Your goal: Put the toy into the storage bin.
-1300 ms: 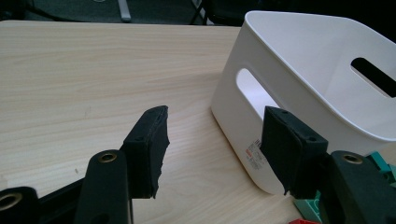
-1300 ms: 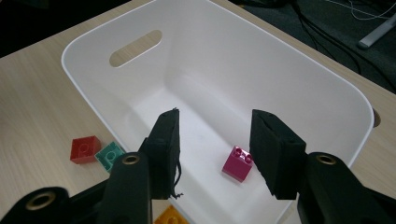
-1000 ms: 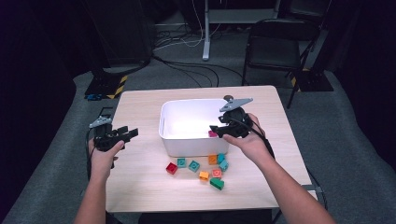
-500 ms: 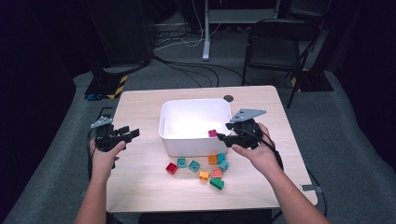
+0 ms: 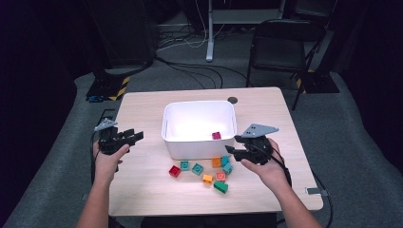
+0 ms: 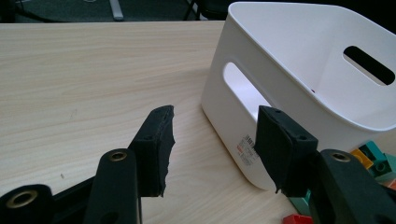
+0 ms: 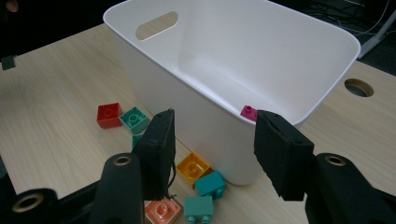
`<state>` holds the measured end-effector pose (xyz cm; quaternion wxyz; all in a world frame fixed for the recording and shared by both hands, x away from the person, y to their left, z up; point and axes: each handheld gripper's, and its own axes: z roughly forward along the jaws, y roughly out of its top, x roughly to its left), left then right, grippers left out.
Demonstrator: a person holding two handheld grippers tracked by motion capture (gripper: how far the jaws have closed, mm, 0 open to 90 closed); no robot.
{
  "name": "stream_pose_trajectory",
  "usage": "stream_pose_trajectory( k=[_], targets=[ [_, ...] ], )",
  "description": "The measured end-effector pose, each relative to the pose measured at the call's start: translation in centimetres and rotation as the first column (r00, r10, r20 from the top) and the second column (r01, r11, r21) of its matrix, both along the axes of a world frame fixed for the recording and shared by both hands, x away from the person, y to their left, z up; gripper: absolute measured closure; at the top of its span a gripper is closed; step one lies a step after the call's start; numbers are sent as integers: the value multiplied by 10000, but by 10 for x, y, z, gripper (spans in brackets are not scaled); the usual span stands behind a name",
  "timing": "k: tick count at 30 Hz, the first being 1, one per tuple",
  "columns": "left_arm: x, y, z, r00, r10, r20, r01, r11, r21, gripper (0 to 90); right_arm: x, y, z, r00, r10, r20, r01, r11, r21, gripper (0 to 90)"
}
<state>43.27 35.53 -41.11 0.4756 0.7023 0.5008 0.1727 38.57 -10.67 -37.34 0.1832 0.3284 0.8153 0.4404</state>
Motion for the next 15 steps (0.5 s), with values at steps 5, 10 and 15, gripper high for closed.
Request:
stream_pose_trajectory(
  k=[5, 10, 15],
  targets=[
    [1, -2, -1, 10000, 41, -54, -41, 10000, 56, 452, -6, 1, -12, 9998, 21, -177, -25, 9997, -231, 482],
    [1, -3, -3, 9999, 44, -107, -43, 9999, 120, 438, -11, 1, -24, 9993, 50, -365, -60, 9996, -269, 483],
    [1, -4, -4, 9999, 44, -101, -42, 9999, 158, 432, -14, 0, -30, 9991, -35, -427, 27, 9998, -177, 487]
  ],
)
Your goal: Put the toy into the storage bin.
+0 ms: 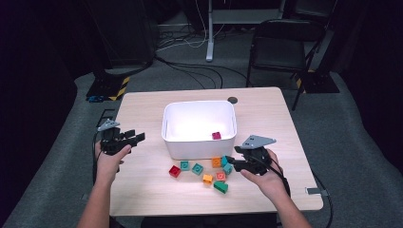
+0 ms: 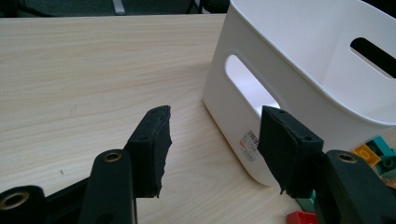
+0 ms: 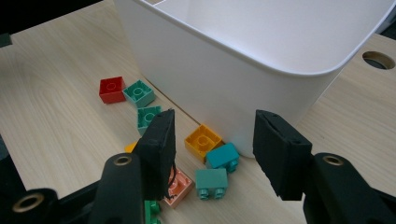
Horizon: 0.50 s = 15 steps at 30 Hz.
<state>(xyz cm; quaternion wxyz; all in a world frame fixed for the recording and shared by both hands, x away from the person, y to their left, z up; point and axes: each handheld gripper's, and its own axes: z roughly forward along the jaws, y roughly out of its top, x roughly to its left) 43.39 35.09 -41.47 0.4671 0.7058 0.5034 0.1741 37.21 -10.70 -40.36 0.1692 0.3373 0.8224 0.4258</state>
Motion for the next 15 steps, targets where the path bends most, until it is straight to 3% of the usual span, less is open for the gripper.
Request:
stream_pose_trajectory(
  k=[15],
  targets=[
    [1, -4, -3, 10000, -67, -55, 67, 10000, 25, 425, -4, -7, -29, 9995, 147, -279, -142, 9998, 161, 496]
  ],
)
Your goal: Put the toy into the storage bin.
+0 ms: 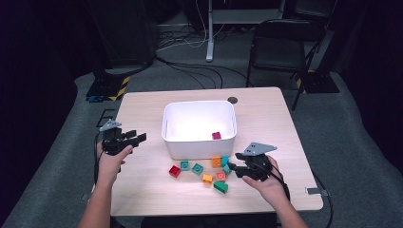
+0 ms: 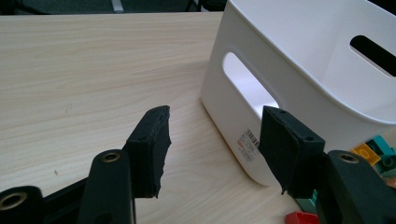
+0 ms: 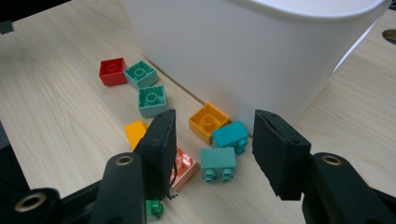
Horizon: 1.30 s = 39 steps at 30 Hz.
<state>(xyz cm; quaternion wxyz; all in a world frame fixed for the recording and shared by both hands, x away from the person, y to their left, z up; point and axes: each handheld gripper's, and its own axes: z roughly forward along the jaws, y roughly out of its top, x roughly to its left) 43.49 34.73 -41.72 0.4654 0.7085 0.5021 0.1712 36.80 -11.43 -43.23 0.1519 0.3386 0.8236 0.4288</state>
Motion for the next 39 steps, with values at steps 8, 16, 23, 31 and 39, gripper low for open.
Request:
stream_pose_trajectory(
  k=[8, 16, 23, 31, 39],
  targets=[
    [2, -3, -1, 10000, 20, 41, -20, 10000, -39, 426, -5, 1, -17, 9993, 208, -307, -209, 9998, -26, 525],
    [7, -7, -1, 9999, -138, -40, 138, 9999, -4, 426, -10, 5, -28, 9976, 514, -469, -517, 9987, -44, 545],
    [9, -6, -2, 9999, -135, -84, 134, 9999, -21, 426, -14, 13, -36, 9937, 896, -675, -914, 9955, -244, 548],
    [9, -3, -1, 9999, -106, -59, 106, 9999, -26, 425, -15, 20, -46, 9875, 1276, -922, -1319, 9904, -419, 550],
    [9, -3, -1, 10000, -80, -10, 80, 10000, -51, 425, -17, 26, -51, 9838, 1428, -1087, -1491, 9874, -528, 563]
  ],
)
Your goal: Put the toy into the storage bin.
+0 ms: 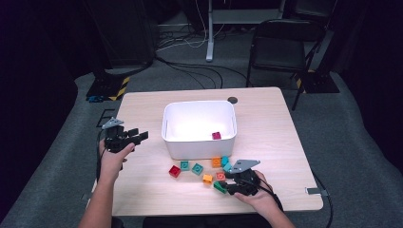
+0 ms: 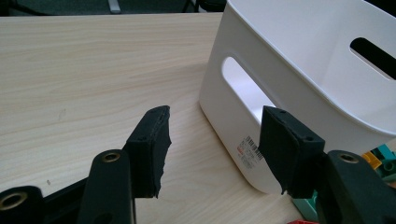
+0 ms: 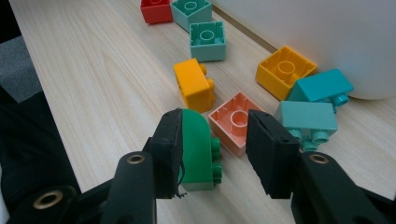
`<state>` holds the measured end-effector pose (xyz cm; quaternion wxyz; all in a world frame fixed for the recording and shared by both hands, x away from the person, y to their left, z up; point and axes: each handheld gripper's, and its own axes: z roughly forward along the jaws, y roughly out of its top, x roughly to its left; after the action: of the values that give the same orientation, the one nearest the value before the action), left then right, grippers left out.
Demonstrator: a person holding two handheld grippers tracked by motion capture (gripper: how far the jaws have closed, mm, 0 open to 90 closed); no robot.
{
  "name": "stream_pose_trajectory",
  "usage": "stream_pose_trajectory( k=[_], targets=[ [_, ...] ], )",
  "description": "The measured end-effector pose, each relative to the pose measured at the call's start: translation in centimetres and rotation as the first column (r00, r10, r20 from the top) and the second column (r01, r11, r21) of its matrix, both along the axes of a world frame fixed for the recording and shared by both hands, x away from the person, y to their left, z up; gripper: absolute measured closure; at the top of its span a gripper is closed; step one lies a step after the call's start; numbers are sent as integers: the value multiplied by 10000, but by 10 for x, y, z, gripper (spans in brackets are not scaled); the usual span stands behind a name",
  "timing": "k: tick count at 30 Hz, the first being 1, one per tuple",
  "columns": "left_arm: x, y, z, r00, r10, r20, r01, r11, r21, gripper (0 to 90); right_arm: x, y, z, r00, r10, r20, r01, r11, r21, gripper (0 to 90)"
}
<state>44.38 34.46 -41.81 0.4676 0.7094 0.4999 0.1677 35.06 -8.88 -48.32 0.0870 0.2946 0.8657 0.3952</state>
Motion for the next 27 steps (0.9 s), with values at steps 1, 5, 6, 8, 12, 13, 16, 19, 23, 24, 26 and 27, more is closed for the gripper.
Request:
stream_pose_trajectory(
  k=[1, 5, 6, 8, 12, 13, 16, 19, 23, 24, 26, 27],
  targets=[
    [0, 0, 0, 10000, 8, -24, -8, 10000, -18, 425, 0, 1, -1, 10000, 31, -23, -31, 10000, -39, 563],
    [0, 0, 0, 10000, 28, -14, -28, 10000, -28, 425, 0, 3, -5, 9999, 141, -75, -143, 9996, -258, 562],
    [0, 0, 0, 10000, 3, -36, -3, 10000, 6, 425, 0, 3, -5, 9999, 141, -75, -143, 9996, -258, 562],
    [0, 0, 0, 10000, -5, -20, 6, 10000, 17, 425, 0, 3, -6, 9998, 201, -66, -202, 9995, -251, 562],
    [0, 0, 0, 10000, -10, -36, 10, 10000, 10, 425, 0, 4, -7, 9995, 275, -154, -280, 9990, -335, 562],
    [0, 0, 0, 10000, -9, -36, 9, 10000, 8, 425, 0, 4, -8, 9993, 320, -194, -326, 9989, -351, 562],
    [0, 0, 0, 10000, -15, -29, 15, 10000, 10, 425, 0, 6, -11, 9987, 447, -263, -459, 9978, -470, 560],
    [0, -1, 0, 10000, -10, -36, 10, 10000, 0, 425, 0, 9, -15, 9979, 541, -360, -566, 9957, -739, 561],
    [0, -1, 0, 10000, -10, -51, 10, 10000, 14, 425, 0, 10, -16, 9973, 597, -433, -632, 9944, -845, 593],
    [0, 0, 0, 10000, -3, -27, 3, 10000, 2, 425, 0, 10, -16, 9972, 588, -466, -626, 9944, -851, 605],
    [0, 0, 0, 10000, 6, -22, -6, 10000, -25, 425, 0, 11, -16, 9971, 572, -511, -616, 9941, -891, 634],
    [0, 0, 0, 10000, 13, -7, -13, 10000, -39, 425, 0, 10, -16, 9969, 606, -508, -650, 9939, -894, 649]
  ],
)
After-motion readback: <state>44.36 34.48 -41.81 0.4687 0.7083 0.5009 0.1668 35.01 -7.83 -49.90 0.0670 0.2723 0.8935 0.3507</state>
